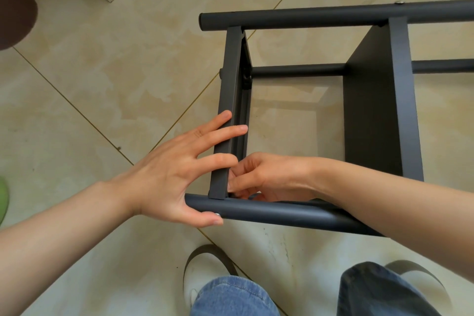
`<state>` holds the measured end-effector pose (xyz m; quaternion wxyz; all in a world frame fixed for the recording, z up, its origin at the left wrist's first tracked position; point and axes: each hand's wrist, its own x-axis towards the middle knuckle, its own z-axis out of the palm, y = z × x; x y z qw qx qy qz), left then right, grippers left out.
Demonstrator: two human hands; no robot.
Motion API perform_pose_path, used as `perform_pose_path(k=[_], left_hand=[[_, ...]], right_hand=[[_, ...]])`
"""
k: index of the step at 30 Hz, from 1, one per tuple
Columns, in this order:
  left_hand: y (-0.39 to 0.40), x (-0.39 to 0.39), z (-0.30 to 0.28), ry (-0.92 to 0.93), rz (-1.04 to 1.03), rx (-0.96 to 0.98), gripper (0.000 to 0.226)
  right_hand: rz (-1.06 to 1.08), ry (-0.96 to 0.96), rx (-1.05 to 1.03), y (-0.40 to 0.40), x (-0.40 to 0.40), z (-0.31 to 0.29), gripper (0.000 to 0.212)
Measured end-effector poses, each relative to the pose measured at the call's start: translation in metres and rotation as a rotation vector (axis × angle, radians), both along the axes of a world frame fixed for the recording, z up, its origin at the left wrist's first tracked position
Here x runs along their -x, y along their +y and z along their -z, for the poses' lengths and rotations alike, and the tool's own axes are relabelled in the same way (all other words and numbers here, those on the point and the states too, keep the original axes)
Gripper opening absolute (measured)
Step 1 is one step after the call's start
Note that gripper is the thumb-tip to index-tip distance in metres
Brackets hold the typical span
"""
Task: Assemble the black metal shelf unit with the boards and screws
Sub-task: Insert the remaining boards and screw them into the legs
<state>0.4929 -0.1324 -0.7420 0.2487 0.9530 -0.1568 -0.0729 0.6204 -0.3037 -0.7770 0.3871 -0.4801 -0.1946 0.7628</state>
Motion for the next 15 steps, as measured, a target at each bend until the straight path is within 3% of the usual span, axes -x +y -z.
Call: perform_pose_path(k=[4,10,15], left_hand=[[0.0,0.005,-0.003,0.005,-0.032,-0.036,0.069],[0.0,0.005,-0.011,0.037,-0.052,-0.054,0.074],[-0.003,0.012,-0.016,0.071,-0.105,-0.055,0.08]], right_hand=[[-0.042,-0.067,-0.027,-0.003,-0.002,-0.006,0.033],[-0.044,-0.154,-0.041,-0.014,-0.013,-0.022,0.012],[-0.078,-0.338,-0.023,-0.025,-0.014,-0.041,0.022]])
